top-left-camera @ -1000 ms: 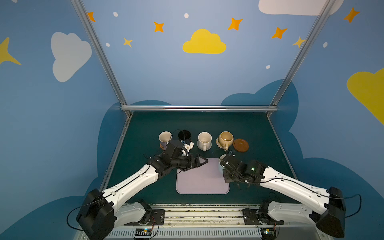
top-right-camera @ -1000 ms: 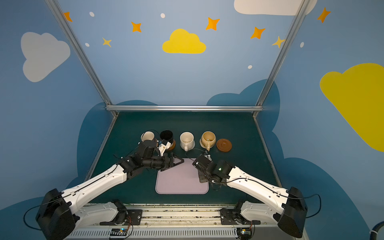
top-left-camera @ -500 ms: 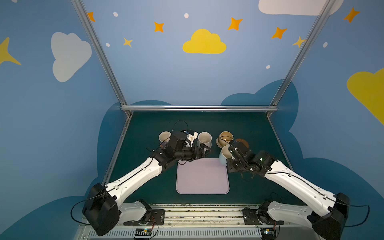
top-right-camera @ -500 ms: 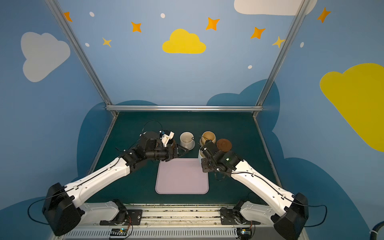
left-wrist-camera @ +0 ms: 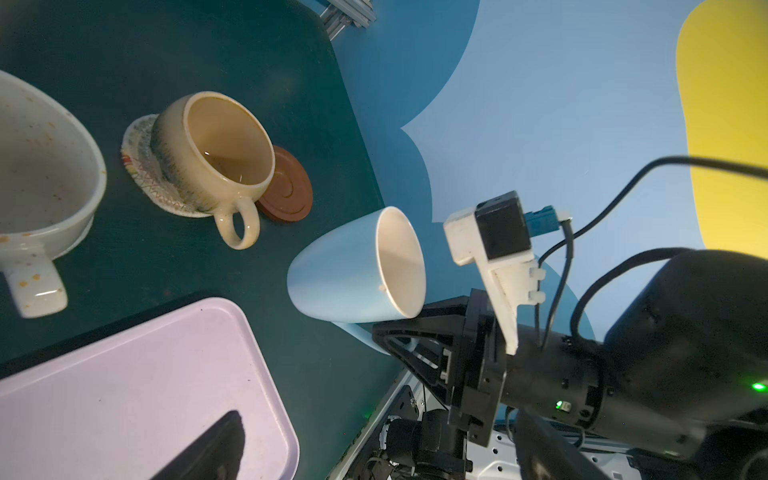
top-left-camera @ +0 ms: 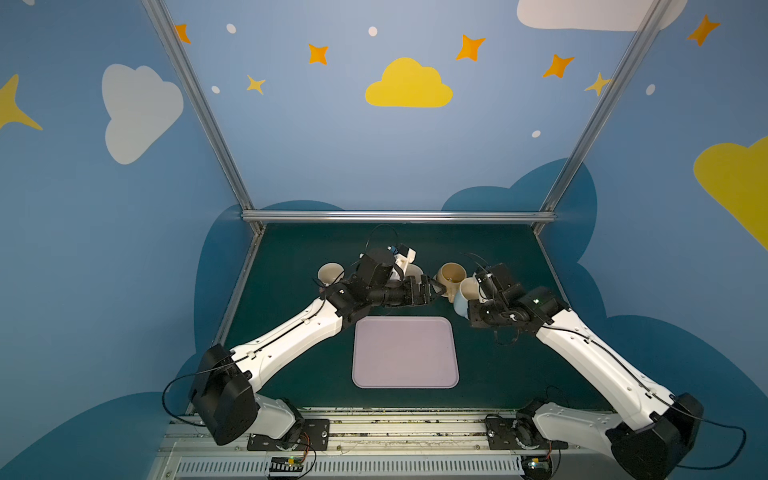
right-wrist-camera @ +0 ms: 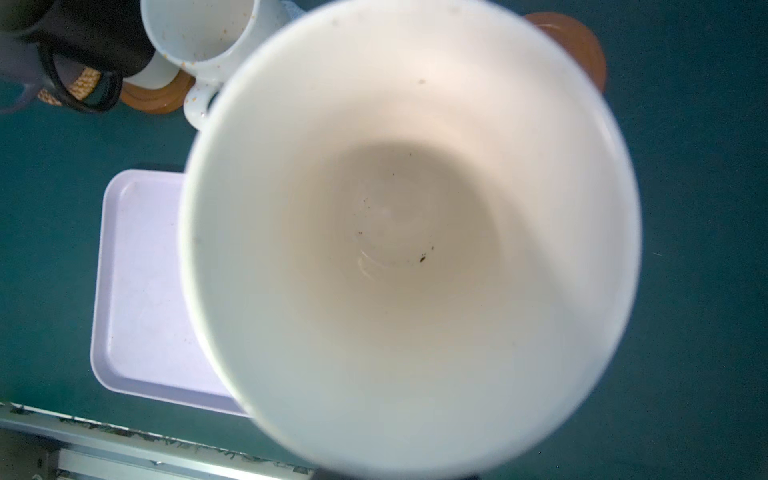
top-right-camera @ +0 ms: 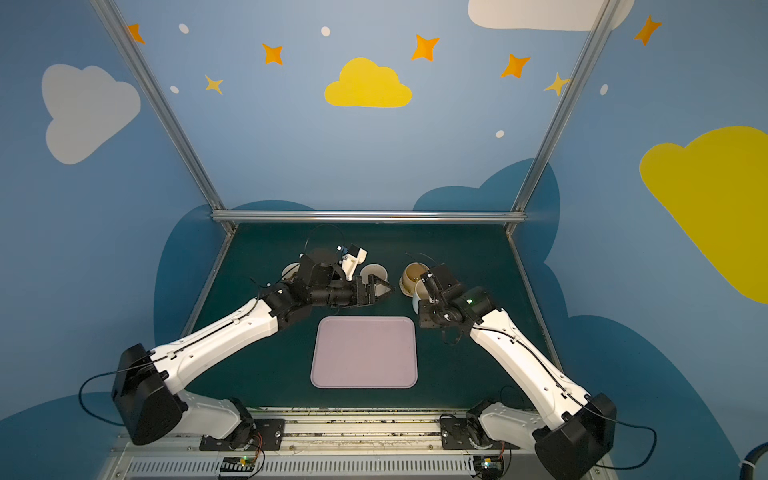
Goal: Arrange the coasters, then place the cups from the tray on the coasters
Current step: 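Carry the pale blue mug with the right gripper toward the terracotta coaster, then lower the pale blue mug onto the terracotta coaster with the right gripper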
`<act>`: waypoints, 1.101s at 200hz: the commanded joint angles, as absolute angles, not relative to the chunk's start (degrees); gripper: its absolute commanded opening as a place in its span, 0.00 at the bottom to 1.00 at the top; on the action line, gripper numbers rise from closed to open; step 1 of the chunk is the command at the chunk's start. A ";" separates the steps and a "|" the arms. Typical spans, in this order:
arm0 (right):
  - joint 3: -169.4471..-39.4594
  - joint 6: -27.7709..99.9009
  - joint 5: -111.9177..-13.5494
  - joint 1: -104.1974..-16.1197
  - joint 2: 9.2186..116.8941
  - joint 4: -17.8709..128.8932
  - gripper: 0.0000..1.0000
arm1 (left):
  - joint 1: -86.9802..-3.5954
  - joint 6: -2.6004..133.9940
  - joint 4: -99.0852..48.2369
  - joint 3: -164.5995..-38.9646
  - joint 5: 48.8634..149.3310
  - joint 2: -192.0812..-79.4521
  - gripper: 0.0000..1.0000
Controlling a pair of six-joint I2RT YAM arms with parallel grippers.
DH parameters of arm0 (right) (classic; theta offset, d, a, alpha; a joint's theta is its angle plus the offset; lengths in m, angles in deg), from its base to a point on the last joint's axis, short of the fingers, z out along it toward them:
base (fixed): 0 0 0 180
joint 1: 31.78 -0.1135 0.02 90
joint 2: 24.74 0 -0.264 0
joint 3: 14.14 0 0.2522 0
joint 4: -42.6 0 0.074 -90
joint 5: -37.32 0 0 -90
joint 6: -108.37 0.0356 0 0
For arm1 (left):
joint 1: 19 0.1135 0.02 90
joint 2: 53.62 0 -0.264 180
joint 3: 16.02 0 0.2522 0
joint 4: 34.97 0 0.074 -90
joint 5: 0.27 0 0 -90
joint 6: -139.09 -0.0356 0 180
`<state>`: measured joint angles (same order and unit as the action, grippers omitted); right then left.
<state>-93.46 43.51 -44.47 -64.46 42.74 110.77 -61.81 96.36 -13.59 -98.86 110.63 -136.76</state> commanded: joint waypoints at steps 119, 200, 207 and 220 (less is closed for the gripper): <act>-104.96 34.69 -49.96 -45.31 53.92 106.28 0.00 | -62.53 90.05 -6.84 -117.91 114.55 -154.66 1.00; -108.87 31.09 -49.67 -40.92 64.09 104.26 0.00 | -62.59 87.73 -0.38 -127.16 114.90 -162.52 1.00; -109.17 30.78 -49.31 -40.92 64.99 104.26 0.00 | -62.59 87.43 0.36 -128.19 114.21 -163.18 1.00; -110.14 30.05 -48.93 -40.87 66.71 104.44 0.00 | -62.52 86.95 2.10 -130.47 113.42 -164.76 1.00</act>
<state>-106.77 32.26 -49.78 -40.99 65.10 107.15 -62.53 88.90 -1.48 -126.62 114.61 -162.77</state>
